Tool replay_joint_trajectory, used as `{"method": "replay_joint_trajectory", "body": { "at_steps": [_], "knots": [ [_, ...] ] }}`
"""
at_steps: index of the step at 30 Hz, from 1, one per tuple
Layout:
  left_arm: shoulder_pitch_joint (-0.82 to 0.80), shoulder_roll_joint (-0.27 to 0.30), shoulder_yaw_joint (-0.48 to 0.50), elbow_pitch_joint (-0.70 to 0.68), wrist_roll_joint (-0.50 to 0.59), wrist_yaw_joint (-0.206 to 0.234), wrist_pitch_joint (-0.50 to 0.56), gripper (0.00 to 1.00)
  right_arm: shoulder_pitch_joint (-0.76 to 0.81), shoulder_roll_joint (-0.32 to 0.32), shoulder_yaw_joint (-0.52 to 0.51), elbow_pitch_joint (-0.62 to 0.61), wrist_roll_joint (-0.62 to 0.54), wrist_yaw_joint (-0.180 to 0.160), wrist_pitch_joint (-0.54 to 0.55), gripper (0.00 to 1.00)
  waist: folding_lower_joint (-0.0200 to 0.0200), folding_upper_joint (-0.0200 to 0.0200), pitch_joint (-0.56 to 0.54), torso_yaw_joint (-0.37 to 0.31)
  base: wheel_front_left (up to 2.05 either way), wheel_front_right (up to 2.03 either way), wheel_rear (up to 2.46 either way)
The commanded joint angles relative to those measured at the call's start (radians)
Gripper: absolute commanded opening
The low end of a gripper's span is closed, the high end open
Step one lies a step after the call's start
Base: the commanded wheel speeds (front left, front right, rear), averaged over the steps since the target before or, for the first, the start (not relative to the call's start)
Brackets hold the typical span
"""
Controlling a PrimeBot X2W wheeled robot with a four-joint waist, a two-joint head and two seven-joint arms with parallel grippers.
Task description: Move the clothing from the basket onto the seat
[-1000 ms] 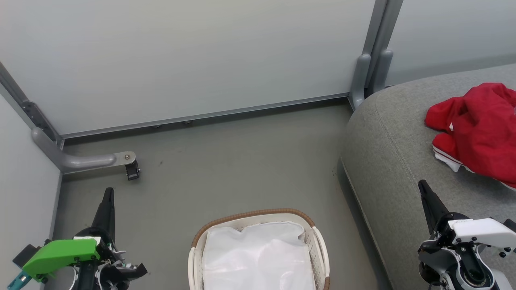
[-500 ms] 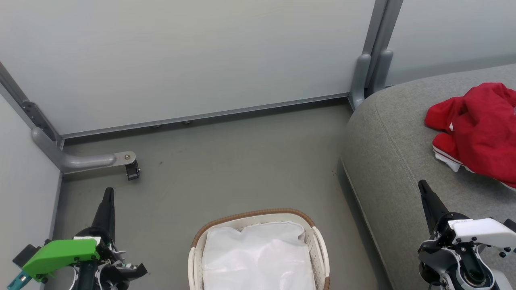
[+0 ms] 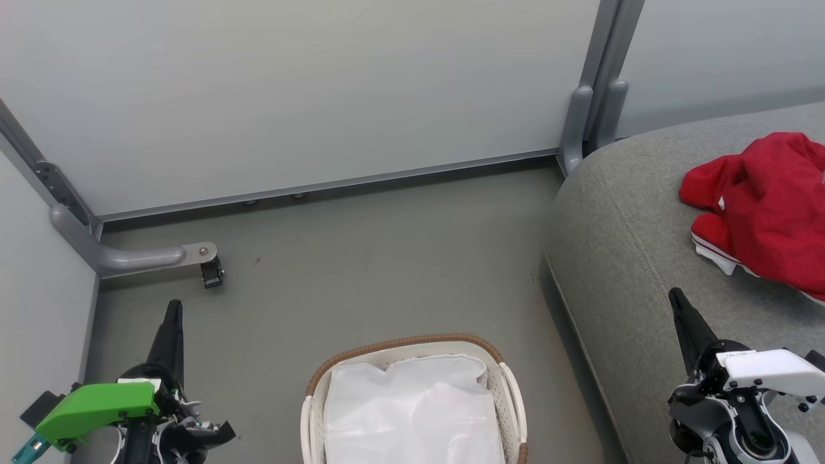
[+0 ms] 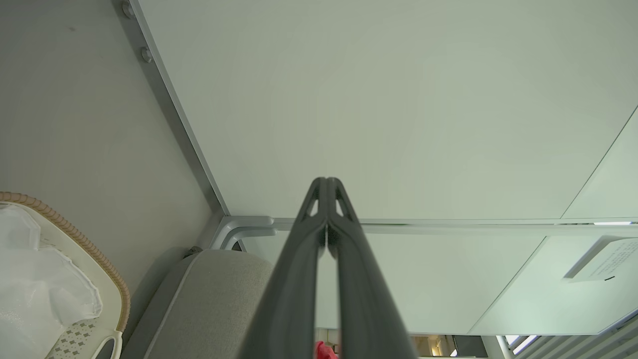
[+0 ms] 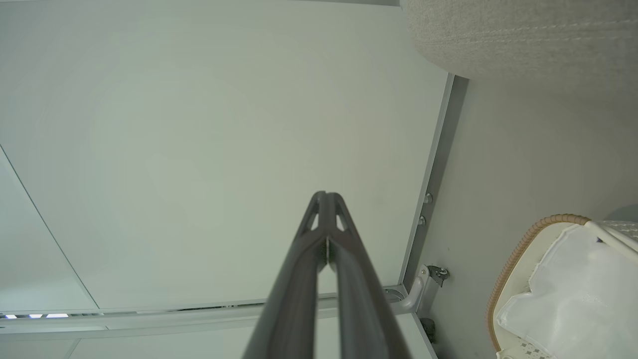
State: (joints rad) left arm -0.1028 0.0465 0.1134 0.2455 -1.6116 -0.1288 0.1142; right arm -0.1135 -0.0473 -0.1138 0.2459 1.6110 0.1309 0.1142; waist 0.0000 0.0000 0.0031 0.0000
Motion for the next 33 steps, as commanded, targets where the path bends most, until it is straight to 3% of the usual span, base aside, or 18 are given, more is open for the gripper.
{"method": "replay_joint_trajectory", "body": {
  "at_steps": [1, 33],
  "knots": [
    [-0.012, 0.007, 0.002, -0.002, -0.003, -0.004, 0.003, 0.00, 0.011, -0.006, -0.002, -0.004, 0.004, 0.000, 0.003, 0.00, 0.0000, 0.0000, 0.000, 0.000, 0.00, 0.00, 0.00],
    [-0.012, 0.007, 0.002, -0.002, -0.003, -0.004, 0.003, 0.00, 0.011, -0.006, -0.002, -0.004, 0.004, 0.000, 0.003, 0.00, 0.0000, 0.0000, 0.000, 0.000, 0.00, 0.00, 0.00]
  ]
}}
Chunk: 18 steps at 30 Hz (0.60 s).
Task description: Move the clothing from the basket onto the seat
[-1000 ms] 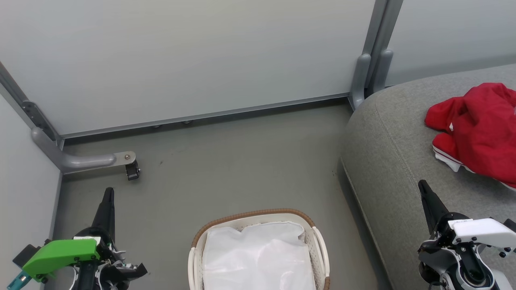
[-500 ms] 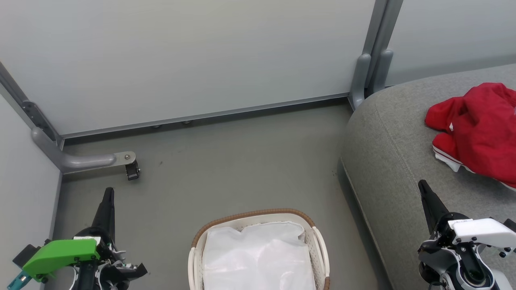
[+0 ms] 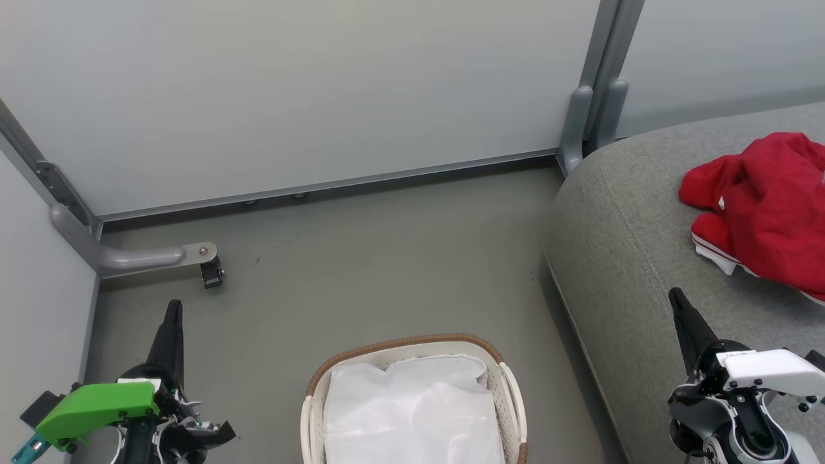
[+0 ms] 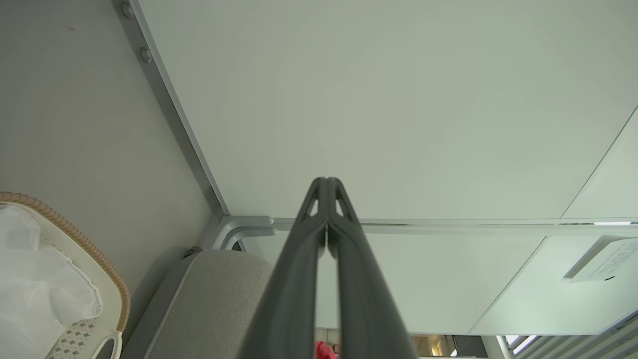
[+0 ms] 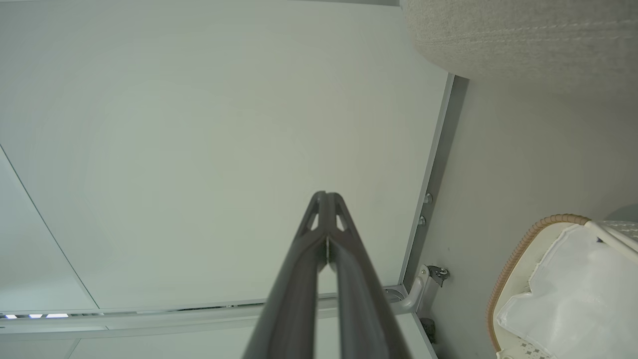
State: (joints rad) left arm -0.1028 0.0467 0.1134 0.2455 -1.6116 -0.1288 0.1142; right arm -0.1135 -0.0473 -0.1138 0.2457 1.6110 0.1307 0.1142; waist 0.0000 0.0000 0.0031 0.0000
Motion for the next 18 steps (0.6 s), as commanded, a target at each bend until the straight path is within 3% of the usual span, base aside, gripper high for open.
{"method": "replay_joint_trajectory", "body": {
  "at_steps": [1, 18],
  "knots": [
    [-0.012, 0.007, 0.002, -0.002, -0.003, -0.004, 0.003, 0.00, 0.011, -0.006, -0.002, -0.004, 0.004, 0.000, 0.003, 0.00, 0.0000, 0.0000, 0.000, 0.000, 0.00, 0.00, 0.00],
    [-0.012, 0.007, 0.002, -0.002, -0.003, -0.004, 0.003, 0.00, 0.011, -0.006, -0.002, -0.004, 0.004, 0.000, 0.003, 0.00, 0.0000, 0.0000, 0.000, 0.000, 0.00, 0.00, 0.00]
  ]
}}
